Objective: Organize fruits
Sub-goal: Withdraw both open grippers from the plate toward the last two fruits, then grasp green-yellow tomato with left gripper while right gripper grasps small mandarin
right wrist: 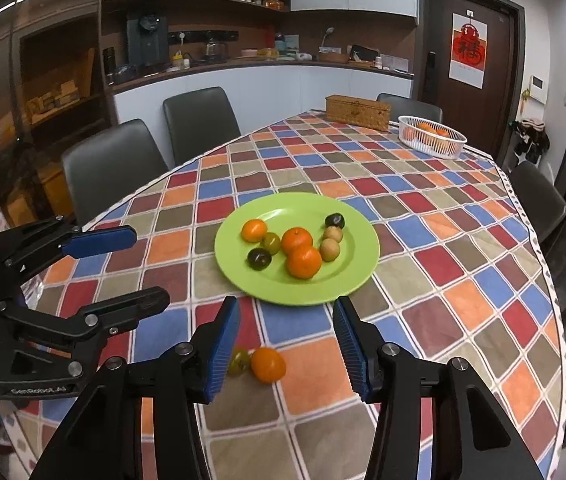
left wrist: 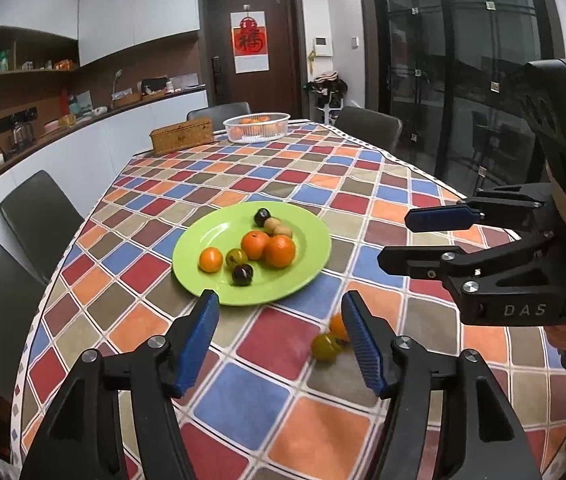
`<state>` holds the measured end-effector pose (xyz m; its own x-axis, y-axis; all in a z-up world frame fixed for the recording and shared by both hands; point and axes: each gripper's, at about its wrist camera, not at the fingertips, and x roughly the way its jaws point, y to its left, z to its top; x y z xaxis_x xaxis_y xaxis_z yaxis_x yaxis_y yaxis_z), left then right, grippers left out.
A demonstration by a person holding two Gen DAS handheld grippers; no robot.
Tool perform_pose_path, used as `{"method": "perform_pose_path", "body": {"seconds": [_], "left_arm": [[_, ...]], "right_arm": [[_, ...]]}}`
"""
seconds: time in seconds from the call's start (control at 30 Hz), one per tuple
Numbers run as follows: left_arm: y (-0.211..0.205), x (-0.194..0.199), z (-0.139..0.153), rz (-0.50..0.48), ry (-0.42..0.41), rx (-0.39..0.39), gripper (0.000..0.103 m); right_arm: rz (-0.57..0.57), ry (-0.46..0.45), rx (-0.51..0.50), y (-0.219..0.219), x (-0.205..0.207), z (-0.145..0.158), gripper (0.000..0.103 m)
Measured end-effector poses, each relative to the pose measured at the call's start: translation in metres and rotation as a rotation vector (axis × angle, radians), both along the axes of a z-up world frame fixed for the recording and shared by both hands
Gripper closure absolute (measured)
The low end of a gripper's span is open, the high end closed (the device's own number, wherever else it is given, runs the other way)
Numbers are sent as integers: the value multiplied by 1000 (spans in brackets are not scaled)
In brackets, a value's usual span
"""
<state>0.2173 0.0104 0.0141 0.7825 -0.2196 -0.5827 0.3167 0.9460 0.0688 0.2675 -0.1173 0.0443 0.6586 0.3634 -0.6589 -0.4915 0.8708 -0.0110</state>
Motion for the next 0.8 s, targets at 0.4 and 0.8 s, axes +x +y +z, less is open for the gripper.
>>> {"method": "perform_pose_path", "body": {"seconds": [0.4,0.8], "left_arm": [[-21,-6,-28,-108,50,42,40],[-29,19,-64,-206,138,108,44]], "right_arm": [[59,81,-74,-3,-11,-31,54],[129,164,-172,3,0,-67,54]]}}
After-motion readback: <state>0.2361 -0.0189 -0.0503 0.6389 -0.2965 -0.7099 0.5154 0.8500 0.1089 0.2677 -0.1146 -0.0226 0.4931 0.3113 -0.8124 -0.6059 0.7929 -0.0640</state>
